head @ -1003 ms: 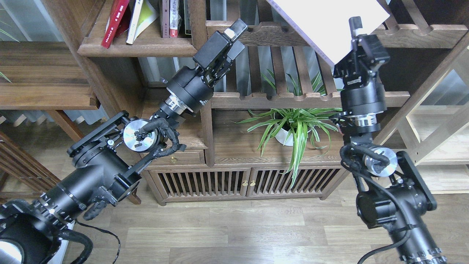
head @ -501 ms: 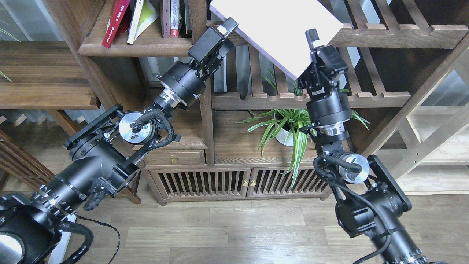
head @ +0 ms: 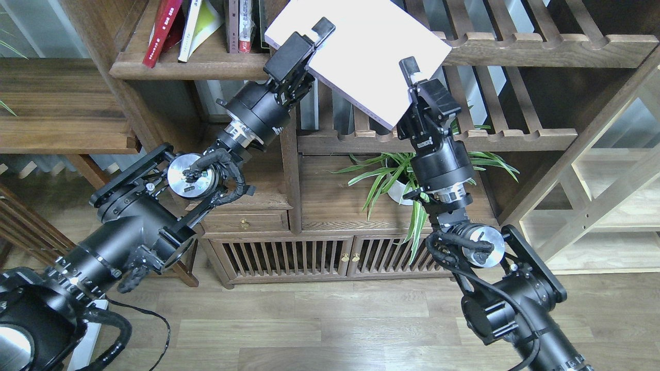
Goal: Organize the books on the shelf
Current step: 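Pull the white book down between both grippers, then hold the white book with both grippers in front of the shelf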
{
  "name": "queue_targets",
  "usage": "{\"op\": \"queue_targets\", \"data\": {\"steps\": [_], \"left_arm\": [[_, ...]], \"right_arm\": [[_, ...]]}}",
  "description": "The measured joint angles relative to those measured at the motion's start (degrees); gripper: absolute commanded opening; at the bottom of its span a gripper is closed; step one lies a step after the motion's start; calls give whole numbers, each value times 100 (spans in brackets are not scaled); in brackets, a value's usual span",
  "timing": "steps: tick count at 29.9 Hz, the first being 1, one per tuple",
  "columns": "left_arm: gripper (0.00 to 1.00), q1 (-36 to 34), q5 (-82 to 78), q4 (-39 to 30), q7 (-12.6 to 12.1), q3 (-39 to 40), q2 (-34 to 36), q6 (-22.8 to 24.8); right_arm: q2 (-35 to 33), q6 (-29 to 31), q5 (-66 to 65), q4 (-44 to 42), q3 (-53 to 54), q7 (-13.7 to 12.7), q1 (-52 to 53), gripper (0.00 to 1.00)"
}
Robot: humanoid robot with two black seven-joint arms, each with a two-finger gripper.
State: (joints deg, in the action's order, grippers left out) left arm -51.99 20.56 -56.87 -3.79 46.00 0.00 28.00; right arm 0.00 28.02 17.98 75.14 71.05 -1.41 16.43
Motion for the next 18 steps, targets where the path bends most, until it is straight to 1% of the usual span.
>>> {"op": "queue_targets", "data": {"steps": [12, 15, 18], "left_arm": [[97, -51, -50, 6, 46, -11, 1, 0], [90, -70, -52, -30, 44, -22, 1, 0], [77, -74, -52, -57, 18, -68, 1, 0]], "right_arm": [[0, 0, -81, 0, -117, 3, -79, 5], [0, 0, -91, 0, -118, 3, -84, 7], [0, 0, -93, 0, -117, 3, -84, 7]]}}
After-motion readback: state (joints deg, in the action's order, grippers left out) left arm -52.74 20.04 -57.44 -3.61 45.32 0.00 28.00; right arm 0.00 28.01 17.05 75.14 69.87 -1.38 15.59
